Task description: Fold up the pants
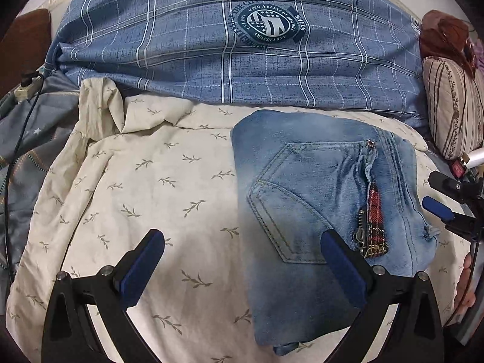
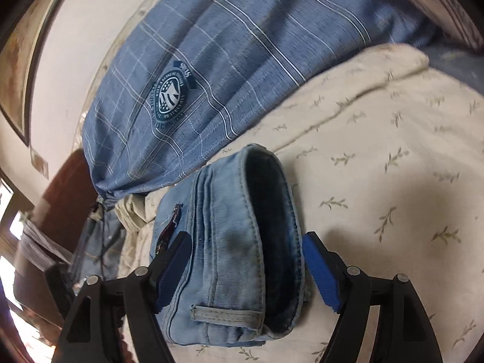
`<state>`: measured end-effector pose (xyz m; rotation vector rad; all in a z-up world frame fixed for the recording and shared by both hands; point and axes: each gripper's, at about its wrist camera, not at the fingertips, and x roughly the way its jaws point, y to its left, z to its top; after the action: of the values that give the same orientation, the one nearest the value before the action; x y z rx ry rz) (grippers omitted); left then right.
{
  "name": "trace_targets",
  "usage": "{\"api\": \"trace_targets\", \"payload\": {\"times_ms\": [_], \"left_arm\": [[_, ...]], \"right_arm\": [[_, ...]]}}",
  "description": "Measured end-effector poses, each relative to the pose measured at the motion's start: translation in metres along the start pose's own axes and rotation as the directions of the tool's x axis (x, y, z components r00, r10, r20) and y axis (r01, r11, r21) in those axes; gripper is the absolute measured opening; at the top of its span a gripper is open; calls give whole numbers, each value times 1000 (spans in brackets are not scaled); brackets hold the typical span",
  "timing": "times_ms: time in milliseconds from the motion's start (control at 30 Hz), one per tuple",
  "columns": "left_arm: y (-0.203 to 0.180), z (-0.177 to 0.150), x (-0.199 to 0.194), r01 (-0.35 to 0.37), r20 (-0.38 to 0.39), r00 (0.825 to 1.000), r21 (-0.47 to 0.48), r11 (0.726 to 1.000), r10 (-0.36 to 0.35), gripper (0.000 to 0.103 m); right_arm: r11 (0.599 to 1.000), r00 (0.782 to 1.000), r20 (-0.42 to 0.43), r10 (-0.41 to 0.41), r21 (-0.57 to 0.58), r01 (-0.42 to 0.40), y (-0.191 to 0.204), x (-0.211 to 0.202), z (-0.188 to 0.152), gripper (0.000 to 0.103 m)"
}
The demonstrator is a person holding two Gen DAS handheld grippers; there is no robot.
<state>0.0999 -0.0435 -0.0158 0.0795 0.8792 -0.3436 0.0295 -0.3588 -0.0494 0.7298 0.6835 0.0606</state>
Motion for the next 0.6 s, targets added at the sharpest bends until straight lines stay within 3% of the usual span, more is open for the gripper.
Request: {"api": "trace_targets", "payload": {"times_ms": [400, 600], "left_arm": [[-3, 2, -2, -14, 21, 1000, 14, 1000, 14, 103], [-6, 2, 1, -6, 13, 1000, 18, 1000, 6, 103]], "right_arm": [[999, 998, -61, 12, -39, -14, 7, 22, -4, 78], [1000, 994, -109, 24, -1, -24, 1, 36, -5, 78]]}}
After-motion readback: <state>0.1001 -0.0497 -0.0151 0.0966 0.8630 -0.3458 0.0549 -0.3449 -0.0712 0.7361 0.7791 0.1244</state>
